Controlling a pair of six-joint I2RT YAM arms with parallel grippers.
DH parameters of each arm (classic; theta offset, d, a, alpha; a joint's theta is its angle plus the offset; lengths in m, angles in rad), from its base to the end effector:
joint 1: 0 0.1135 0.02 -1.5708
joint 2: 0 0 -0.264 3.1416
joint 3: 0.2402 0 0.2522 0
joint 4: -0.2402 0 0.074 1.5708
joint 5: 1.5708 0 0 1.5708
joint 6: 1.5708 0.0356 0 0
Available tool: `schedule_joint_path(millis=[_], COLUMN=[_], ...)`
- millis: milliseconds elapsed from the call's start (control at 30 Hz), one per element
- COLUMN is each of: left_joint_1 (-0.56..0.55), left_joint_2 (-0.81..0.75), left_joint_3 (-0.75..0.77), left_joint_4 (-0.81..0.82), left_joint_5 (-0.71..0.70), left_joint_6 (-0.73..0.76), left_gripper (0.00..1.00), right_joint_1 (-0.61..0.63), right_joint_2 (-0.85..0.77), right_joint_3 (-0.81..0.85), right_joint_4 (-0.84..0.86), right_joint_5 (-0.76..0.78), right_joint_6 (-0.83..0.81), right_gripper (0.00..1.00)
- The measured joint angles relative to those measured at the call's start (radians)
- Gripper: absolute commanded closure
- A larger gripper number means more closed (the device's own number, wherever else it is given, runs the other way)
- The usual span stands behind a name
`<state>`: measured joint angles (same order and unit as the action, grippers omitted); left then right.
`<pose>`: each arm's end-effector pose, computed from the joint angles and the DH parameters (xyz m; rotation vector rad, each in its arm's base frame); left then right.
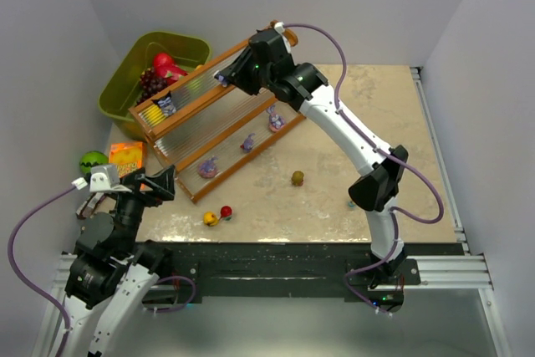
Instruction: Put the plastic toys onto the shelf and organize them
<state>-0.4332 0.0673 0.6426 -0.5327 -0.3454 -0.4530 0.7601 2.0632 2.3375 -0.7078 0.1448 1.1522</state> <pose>0.0385 -0.0045 0.3195 -0.2921 1.5193 -0.4411 0.3395 0.3156 0.4244 0.5207 2.1059 1.0408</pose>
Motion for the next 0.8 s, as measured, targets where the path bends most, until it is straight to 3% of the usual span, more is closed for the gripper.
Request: schedule_joint_path(millis=[800], left_joint_1=[0.000], left_joint_2=[-0.002], left_joint_3=[0.000], left_joint_4=[-0.006], left_joint_5=[-0.007], left_joint_6=[-0.001], left_gripper=[0.08], right_joint_1=[0.000], right_joint_2=[0.033], right_joint_3=[0.034], right_joint_4=[0.036], right_joint_5=[0.003], right_joint_6=[0.026], right_gripper=[1.00])
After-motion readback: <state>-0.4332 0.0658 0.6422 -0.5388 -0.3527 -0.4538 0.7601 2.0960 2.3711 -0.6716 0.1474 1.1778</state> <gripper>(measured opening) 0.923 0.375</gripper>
